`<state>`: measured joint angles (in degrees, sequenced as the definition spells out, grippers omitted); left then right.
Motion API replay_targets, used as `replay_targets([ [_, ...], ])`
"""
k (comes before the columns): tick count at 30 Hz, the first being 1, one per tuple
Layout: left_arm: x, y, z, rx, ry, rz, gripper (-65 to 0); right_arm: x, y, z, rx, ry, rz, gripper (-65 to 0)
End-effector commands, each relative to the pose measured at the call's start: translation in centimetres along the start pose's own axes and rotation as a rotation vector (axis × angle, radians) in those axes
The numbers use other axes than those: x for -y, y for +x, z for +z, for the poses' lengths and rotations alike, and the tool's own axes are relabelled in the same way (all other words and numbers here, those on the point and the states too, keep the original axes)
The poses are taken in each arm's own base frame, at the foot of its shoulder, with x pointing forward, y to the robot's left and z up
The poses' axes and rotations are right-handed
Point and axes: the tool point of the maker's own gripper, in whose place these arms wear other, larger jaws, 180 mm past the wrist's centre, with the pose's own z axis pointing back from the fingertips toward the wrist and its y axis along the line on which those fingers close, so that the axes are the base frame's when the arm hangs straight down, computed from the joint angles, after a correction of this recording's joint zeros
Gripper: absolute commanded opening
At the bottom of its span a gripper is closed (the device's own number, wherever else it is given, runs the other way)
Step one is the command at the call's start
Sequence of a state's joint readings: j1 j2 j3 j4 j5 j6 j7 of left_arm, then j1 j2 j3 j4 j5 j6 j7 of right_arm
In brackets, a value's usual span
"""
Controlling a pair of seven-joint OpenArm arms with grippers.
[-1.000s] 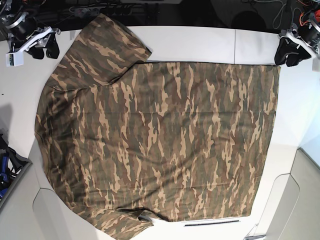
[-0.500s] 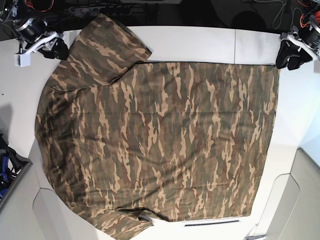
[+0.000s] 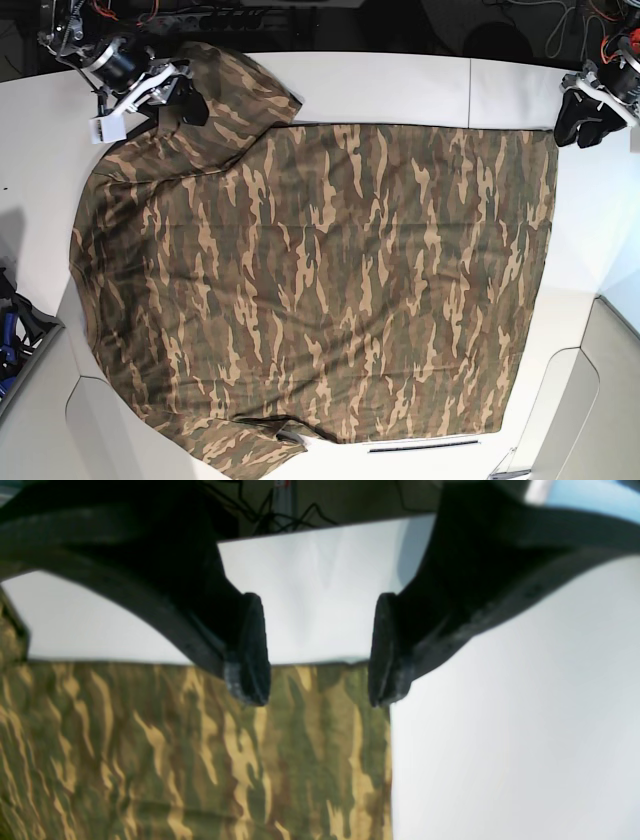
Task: Fold the T-shirt properly
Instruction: 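Lower both grippers to the shirt's shoulder corners and pinch the fabric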
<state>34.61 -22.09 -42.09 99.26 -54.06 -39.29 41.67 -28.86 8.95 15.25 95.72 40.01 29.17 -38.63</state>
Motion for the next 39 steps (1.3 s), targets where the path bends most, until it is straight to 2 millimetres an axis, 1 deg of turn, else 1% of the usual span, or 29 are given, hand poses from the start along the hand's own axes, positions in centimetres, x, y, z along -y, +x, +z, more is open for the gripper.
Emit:
replay_targets([
  [1,-0.1,1.4,0.1,0.041,-0.011,-0.016,-30.0,0.2,-0.6,0.0,-0.031,-0.017,0.011,-34.3],
  [2,-0.4,1.5,0.0,0.043,-0.008,-0.012,-30.0,0.1,-0.6,-0.1,-0.030,-0.017,0.011,-35.2],
  [3,-0.6,1.7,-0.2,0.046,-0.007,-0.010,-30.0,0.1,-0.5,-0.1,-0.027,-0.016,0.012,-38.6],
  [4,-0.8,1.9,-0.4,0.046,-0.007,-0.011,-30.0,0.0,-0.1,-0.3,-0.021,-0.013,0.014,-43.7],
  [6,-1.3,2.3,-0.8,0.043,-0.007,-0.018,-29.6,0.1,0.0,-0.3,-0.021,-0.018,0.022,-55.8],
  [8,-1.6,2.6,-1.2,0.033,-0.012,-0.026,-25.7,0.1,0.1,-0.3,-0.019,-0.017,0.022,-65.0],
  [10,-1.8,2.8,-1.8,0.022,-0.020,-0.033,-22.9,0.1,0.1,-0.3,-0.019,-0.017,0.022,-65.0],
  [14,-1.9,2.8,-3.5,-0.005,-0.045,-0.027,-22.9,0.1,0.1,-0.3,-0.020,-0.017,0.022,-65.0],
  [19,-2.3,0.9,-6.0,-0.068,-0.052,0.008,-22.9,0.1,0.0,-0.3,-0.020,-0.017,0.022,-65.0],
  [21,-2.4,0.2,-6.6,-0.088,-0.055,0.026,-22.9,0.1,0.0,-0.3,-0.020,-0.017,0.022,-65.0],
  [25,-2.5,-1.0,-6.7,-0.128,-0.047,0.011,-22.9,0.1,0.0,-0.3,-0.022,-0.017,0.022,-65.0],
  [31,-3.0,-0.7,-6.5,-0.138,-0.035,-0.012,-22.9,0.1,0.0,-0.3,-0.024,-0.017,0.022,-65.0],
  [33,-3.0,-1.2,-6.4,-0.169,-0.036,-0.011,-22.9,0.1,0.0,-0.3,-0.023,-0.017,0.022,-65.0],
  [36,-2.3,-2.3,-6.2,-0.223,-0.069,0.028,-22.9,0.1,0.0,-0.3,-0.023,-0.017,0.022,-65.0],
  [39,-1.5,-2.6,-6.1,-0.230,-0.103,0.069,-22.9,0.1,0.0,-0.3,-0.023,-0.017,0.022,-65.0],
])
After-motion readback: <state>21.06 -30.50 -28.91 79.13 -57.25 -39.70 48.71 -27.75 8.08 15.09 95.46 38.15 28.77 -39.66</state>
